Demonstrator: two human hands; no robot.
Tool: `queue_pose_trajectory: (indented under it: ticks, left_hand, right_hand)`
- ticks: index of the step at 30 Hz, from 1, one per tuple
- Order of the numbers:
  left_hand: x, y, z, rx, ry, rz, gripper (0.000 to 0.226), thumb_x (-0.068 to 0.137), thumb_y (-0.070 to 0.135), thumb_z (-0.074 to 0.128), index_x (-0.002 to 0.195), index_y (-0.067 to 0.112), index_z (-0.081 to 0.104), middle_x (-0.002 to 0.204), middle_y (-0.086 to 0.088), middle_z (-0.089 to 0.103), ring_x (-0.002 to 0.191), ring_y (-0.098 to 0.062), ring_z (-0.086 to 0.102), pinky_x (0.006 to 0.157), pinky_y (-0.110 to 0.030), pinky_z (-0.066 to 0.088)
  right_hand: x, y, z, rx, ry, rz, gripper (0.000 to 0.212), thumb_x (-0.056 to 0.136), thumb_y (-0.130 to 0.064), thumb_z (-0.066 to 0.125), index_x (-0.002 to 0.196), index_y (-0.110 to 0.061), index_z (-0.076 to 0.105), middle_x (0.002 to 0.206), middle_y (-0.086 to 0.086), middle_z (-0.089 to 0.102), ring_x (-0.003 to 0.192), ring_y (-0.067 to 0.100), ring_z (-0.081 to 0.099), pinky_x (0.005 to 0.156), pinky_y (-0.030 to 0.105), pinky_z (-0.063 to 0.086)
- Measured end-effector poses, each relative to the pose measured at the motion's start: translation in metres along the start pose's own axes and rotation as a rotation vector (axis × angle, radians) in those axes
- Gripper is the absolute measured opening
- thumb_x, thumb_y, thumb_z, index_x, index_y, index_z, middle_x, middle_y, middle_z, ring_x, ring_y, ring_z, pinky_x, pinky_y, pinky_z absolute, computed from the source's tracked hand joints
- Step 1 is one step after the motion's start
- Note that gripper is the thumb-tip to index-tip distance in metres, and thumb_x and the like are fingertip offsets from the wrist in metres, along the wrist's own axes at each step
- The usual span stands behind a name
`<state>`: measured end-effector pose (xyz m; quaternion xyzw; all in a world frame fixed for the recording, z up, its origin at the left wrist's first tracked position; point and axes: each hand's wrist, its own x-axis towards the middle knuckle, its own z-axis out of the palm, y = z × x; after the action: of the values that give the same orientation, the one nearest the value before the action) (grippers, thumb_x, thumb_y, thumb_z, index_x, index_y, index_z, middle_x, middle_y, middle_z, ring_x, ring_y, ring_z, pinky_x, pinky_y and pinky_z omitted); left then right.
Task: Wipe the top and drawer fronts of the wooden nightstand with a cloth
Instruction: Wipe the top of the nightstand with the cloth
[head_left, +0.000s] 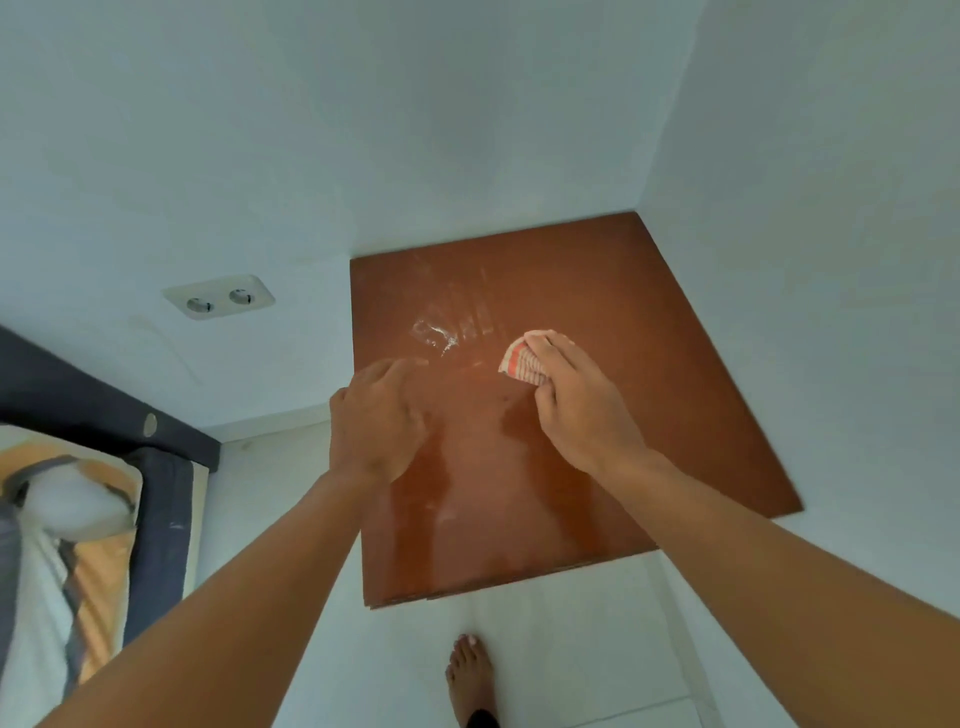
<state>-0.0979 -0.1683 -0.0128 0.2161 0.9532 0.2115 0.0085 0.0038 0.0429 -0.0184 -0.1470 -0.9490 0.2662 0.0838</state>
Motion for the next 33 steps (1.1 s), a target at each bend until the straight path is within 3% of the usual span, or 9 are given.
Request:
queue_pose_trajectory:
  ticks: [3,9,11,14,17,21,30,33]
  left_hand:
    - [0.042,-0.019,-0.001,-0.043,-0.023,-0.054,0.040,0.091,0.019,0.059,0.130,0.026,0.061,0.135,-0.001,0.060,0.123,-0.026,0.057,0.105,-0.051,0.046]
    - [0.126,-0.065,0.014,-0.076,-0.099,-0.096,0.045,0.098,0.037,0.051,0.142,0.026,0.052,0.153,-0.003,0.046,0.140,-0.026,0.043,0.113,-0.052,0.038]
    - [0.148,-0.081,0.025,-0.069,-0.123,-0.099,0.047,0.100,0.040,0.048,0.144,0.027,0.049,0.156,-0.004,0.042,0.144,-0.027,0.039,0.114,-0.053,0.036]
    - [0.166,-0.099,0.044,-0.055,-0.137,-0.093,0.048,0.101,0.042,0.044,0.146,0.026,0.047,0.160,-0.006,0.037,0.147,-0.026,0.033,0.116,-0.052,0.032]
    - [0.165,-0.111,0.058,-0.063,-0.117,-0.069,0.052,0.102,0.044,0.040,0.150,0.025,0.043,0.163,-0.007,0.029,0.150,-0.026,0.027,0.120,-0.052,0.026]
    - [0.154,-0.118,0.069,-0.051,-0.124,-0.020,0.061,0.102,0.051,0.027,0.157,0.027,0.030,0.169,-0.005,0.013,0.156,-0.023,0.009,0.125,-0.046,0.007]
    - [0.158,-0.121,0.067,0.057,-0.221,0.010,0.068,0.101,0.057,0.017,0.161,0.026,0.016,0.170,-0.006,0.004,0.157,-0.022,-0.001,0.126,-0.045,-0.001]
    - [0.160,-0.117,0.064,0.105,-0.261,-0.006,0.068,0.103,0.059,0.017,0.162,0.026,0.010,0.170,-0.007,-0.001,0.156,-0.022,-0.005,0.126,-0.045,-0.004]
  right_hand:
    - [0.073,-0.018,0.016,0.013,-0.029,-0.001,0.057,0.102,-0.010,0.042,0.158,-0.020,0.034,0.164,0.005,0.032,0.154,0.021,0.022,0.124,0.029,0.016]
    - [0.202,-0.046,0.051,-0.006,-0.058,-0.014,0.060,0.100,-0.007,0.043,0.159,-0.017,0.033,0.165,0.014,0.028,0.154,0.028,0.021,0.127,0.034,0.013]
    - [0.240,-0.048,0.071,-0.039,-0.088,-0.014,0.059,0.099,-0.015,0.045,0.157,-0.018,0.036,0.164,0.014,0.030,0.152,0.031,0.024,0.126,0.041,0.020]
    - [0.277,-0.040,0.097,-0.204,-0.237,0.010,0.057,0.098,-0.041,0.045,0.154,-0.030,0.040,0.163,0.004,0.032,0.150,0.030,0.027,0.120,0.050,0.028]
    - [0.285,-0.029,0.114,-0.414,-0.267,-0.021,0.062,0.096,-0.058,0.034,0.154,-0.036,0.036,0.154,0.006,0.037,0.141,0.033,0.033,0.113,0.053,0.030]
    - [0.277,-0.023,0.133,-0.398,-0.228,-0.087,0.072,0.094,-0.052,0.020,0.156,-0.019,0.036,0.157,0.016,0.035,0.147,0.042,0.026,0.121,0.057,0.021]
    - [0.274,-0.013,0.136,-0.344,-0.326,-0.088,0.066,0.108,-0.044,0.021,0.164,-0.017,0.001,0.172,0.010,-0.008,0.158,0.030,-0.011,0.128,0.046,0.001]
    - [0.264,-0.012,0.132,-0.356,-0.353,-0.084,0.066,0.108,-0.045,0.020,0.164,-0.016,-0.002,0.171,0.009,-0.011,0.157,0.029,-0.014,0.128,0.046,-0.001]
